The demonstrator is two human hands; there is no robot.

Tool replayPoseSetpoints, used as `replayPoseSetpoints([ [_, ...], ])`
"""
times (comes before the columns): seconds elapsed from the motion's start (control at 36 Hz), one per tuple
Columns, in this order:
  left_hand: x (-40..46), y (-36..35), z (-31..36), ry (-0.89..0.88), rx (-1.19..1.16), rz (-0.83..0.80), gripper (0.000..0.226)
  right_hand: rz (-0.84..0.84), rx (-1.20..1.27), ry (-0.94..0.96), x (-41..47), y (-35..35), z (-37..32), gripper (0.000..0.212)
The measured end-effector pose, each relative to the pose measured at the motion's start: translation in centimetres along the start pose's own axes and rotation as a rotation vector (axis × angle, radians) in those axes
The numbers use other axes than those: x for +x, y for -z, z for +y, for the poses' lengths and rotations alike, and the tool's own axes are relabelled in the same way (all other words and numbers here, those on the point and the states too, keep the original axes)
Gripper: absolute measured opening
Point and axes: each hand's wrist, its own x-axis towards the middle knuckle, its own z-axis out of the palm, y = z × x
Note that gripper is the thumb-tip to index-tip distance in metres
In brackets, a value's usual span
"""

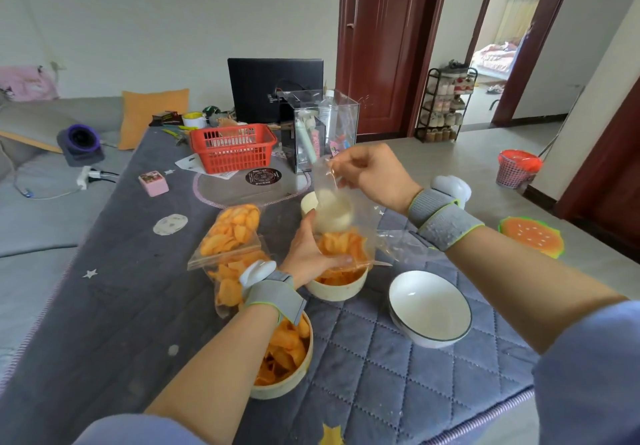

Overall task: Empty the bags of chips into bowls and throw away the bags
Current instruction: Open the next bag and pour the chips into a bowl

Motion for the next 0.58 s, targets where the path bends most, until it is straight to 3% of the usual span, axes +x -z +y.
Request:
replayPoseSetpoints([
  [0.17, 0.4, -0.1, -0.3, -0.010, 0.094, 0.012, 0.087, 0.065, 0.299, -0.055, -0.6, 0.2, 0.6, 0.005],
  [0.22, 0.4, 0.0, -0.2, -0.016, 0.169, 0.027, 0.077, 0.050, 0.319, -0.101, -1.3, 0.0, 1.6, 0.028],
  [0.33, 0.1, -0.1, -0.2, -0.024, 0.282, -0.006, 0.080, -0.053, 0.236, -0.227, -3.2, 0.2, 4.0, 0.058],
  [0.44, 0.2, -0.2, -0.1, -0.012, 0.323, -0.010, 0.090, -0.157, 0.196, -0.361, -4.7, -0.9, 6.6, 0.036],
  [0.5, 0.1, -0.2, -0.1, -0.019, 0.342, -0.010, 0.094, -0.164, 0.166, -0.341, -5.3, -1.6, 7.3, 0.023],
  [0.58, -0.2, -0.1, 0.0, -0.010, 0.327, 0.010, 0.099, -0.198, 0.049, -0.278, -5.7, -2.3, 7.9, 0.023],
])
